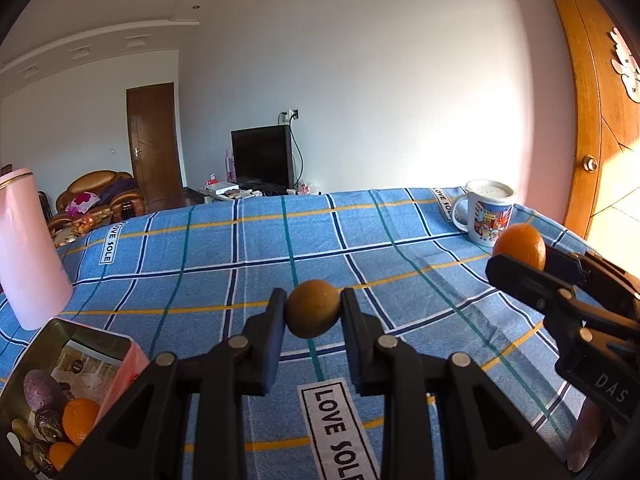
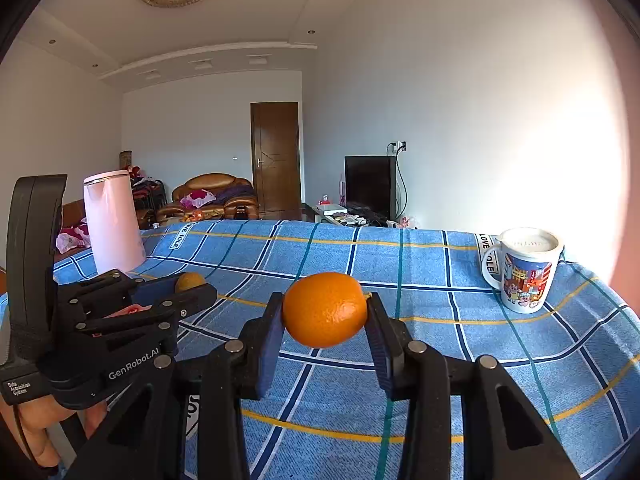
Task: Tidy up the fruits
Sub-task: 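Carry the orange and kiwi together toward the pink tin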
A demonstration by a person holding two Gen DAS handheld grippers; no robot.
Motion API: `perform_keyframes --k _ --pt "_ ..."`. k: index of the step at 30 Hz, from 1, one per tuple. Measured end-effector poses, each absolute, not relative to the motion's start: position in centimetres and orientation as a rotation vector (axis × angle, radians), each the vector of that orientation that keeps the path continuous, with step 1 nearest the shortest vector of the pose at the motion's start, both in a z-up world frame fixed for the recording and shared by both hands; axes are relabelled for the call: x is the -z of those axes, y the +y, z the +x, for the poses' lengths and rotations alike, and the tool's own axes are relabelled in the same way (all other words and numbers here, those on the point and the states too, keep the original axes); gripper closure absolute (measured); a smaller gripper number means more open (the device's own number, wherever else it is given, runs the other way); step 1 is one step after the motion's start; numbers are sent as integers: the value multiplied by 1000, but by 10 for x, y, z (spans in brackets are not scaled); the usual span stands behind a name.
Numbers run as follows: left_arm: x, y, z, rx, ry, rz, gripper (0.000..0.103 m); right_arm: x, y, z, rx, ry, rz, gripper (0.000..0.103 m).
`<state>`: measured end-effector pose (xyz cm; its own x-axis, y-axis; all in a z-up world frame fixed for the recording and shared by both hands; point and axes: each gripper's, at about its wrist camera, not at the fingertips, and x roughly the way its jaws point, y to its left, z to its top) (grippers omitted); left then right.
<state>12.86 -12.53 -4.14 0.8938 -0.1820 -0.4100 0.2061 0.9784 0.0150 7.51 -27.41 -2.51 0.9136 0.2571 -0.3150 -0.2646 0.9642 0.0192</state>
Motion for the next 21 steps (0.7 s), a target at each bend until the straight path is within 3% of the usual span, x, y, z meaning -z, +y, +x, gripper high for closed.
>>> perform_keyframes --k 21 --pt "41 -94 107 183 407 35 75 25 -239 53 -332 317 -64 61"
